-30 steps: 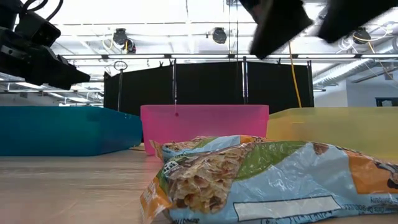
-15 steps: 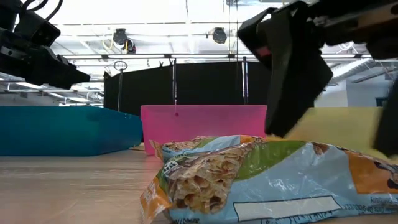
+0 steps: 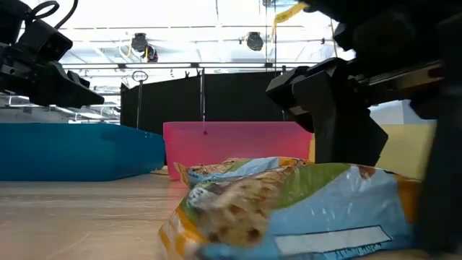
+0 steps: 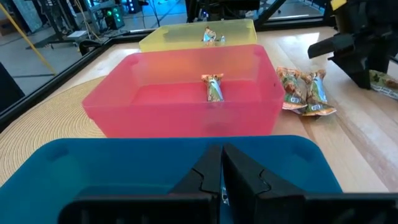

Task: Pick and place Granola Bars by type
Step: Put the bottom yellow granola bar into pink bin

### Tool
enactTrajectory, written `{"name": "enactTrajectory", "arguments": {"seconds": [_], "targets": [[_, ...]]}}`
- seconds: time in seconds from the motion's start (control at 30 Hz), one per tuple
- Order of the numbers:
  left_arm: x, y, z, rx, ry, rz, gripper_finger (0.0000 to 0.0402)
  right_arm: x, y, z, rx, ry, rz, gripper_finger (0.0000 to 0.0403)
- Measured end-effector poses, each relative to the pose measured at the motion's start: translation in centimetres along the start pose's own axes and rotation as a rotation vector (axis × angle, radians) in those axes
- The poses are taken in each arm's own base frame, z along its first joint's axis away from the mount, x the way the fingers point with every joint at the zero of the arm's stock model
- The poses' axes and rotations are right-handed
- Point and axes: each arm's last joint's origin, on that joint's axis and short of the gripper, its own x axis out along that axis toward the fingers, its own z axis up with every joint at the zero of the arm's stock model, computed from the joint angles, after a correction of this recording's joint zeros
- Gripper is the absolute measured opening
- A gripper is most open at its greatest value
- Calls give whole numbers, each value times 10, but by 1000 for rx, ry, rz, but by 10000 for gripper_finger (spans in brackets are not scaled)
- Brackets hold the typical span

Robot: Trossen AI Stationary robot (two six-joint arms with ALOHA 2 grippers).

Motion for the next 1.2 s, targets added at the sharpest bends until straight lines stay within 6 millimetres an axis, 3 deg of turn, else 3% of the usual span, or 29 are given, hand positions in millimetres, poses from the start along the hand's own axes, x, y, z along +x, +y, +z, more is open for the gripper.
{"name": "enactTrajectory", "arguments": {"seconds": [0.23,0.33,0.43,0.63,0.77,0.9,0.97,1.07,1.2], "targets": [[0,0,0,0,-1,0,24,-2,-14,4,31,-11,10,33],[0,0,0,-4,-1,0,24,-13,-16,7,34,-16,11,24],[0,0,0,-5,-2,0,24,-36,-16,18,32,-72,13,25],[0,0,1,-6,-11,0,24,-105,-28,43,21,-242,-74,45],[0,0,1,-6,-13,0,24,-150,-62,52,57,-336,-214,21],[0,0,1,-1,-15,1,24,-173,-113,44,97,-292,-325,20],[0,0,1,6,-15,1,24,-176,-144,36,159,-258,-380,21],[0,0,1,8,-15,0,24,-166,-185,12,227,-190,-391,35],[0,0,1,10,-14,1,24,-146,-219,-30,301,-113,-408,30]]}}
